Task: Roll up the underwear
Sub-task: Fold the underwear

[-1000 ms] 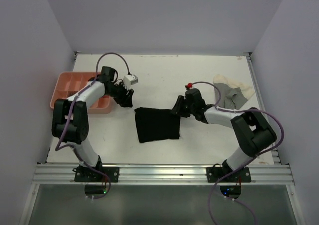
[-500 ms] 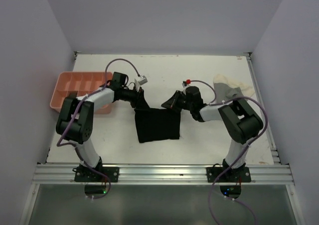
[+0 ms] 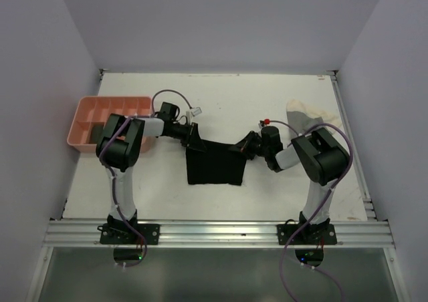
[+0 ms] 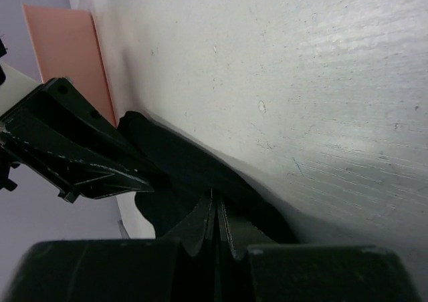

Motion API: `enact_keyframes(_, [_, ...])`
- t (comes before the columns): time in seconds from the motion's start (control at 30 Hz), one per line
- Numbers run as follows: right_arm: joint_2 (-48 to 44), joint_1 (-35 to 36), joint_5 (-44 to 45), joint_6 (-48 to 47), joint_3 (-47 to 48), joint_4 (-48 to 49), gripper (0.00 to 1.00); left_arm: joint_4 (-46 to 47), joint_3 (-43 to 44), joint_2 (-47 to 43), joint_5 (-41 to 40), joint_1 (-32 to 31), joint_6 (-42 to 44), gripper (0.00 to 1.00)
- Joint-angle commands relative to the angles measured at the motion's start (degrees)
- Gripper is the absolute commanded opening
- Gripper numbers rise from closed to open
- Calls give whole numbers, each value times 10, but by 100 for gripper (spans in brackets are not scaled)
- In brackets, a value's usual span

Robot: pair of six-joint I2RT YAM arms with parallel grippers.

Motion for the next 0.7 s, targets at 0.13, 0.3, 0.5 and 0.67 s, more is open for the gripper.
enact_keyframes(0.13, [-65,-12,-29,-30,20,-43,12,-84,29,-64,36,4,131,35])
enact_keyframes(0.3, [-159,1,-35,-43,40,-144,19,-80,-9,-161,32,5,112,37])
enact_keyframes(0.5, [-175,47,-7,-35,4,-163,19,-59,-58,-143,25,-4,79,36])
enact_keyframes(0.67, [-98,48,-2,-12,-38,-76,18,-3,-68,-67,20,-4,31,35])
